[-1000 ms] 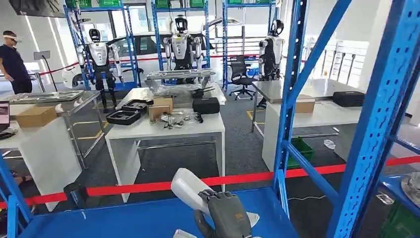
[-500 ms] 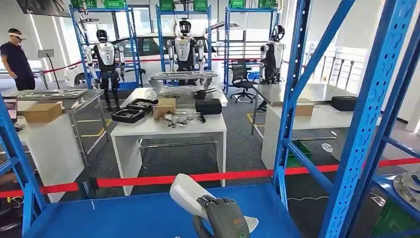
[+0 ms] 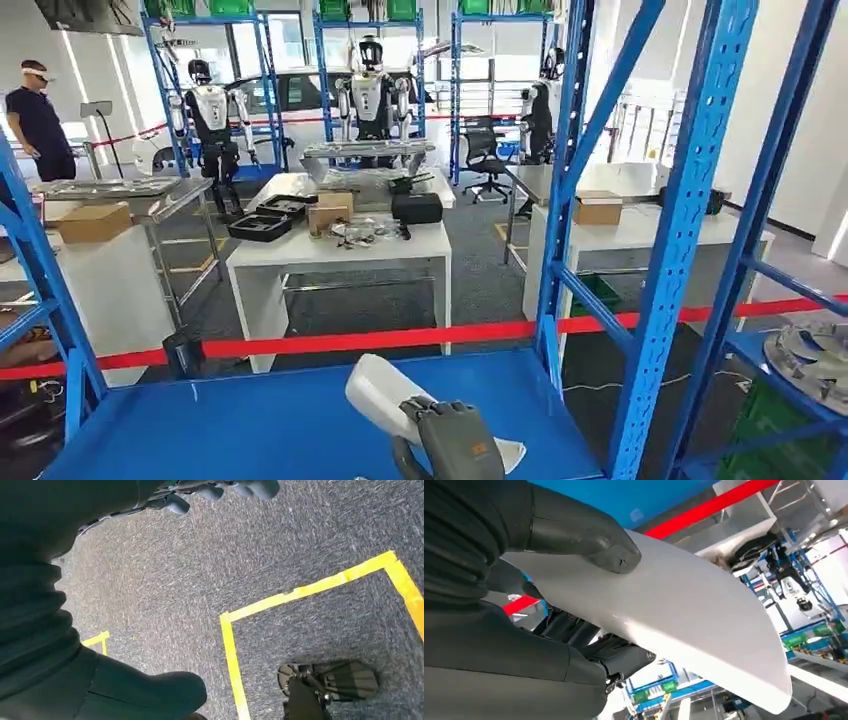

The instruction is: Take the parts from the cabinet and place them on the table.

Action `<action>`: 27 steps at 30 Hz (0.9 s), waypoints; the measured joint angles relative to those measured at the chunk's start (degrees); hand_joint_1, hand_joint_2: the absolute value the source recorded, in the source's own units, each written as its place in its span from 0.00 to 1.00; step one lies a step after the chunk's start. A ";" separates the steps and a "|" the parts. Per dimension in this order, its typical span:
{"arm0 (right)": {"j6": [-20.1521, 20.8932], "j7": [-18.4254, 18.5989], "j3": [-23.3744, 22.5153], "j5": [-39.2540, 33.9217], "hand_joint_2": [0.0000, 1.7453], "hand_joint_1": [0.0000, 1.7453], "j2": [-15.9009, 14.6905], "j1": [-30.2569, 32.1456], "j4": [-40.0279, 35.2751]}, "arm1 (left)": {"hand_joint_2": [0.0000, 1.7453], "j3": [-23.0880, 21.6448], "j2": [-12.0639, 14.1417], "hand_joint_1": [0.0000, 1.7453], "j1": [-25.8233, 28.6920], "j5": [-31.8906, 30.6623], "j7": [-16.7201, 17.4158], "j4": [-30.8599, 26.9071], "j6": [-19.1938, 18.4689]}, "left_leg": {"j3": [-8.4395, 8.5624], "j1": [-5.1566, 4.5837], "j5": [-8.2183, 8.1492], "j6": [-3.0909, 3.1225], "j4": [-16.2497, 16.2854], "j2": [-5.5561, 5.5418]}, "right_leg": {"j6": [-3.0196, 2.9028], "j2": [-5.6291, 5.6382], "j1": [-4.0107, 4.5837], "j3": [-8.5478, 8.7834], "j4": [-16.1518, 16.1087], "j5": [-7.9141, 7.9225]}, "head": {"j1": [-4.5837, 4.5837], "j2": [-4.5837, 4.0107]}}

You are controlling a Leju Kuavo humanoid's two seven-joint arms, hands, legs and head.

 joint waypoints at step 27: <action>0.11 -0.02 0.00 0.02 1.00 1.00 0.26 -0.08 0.83 | 1.00 0.22 -0.17 0.00 -0.11 -0.13 -0.20 -0.26 0.11 | 0.65 -0.32 1.93 1.79 -0.73 0.29 | 1.85 0.15 0.44 2.38 -0.08 -2.59 | 0.11 0.02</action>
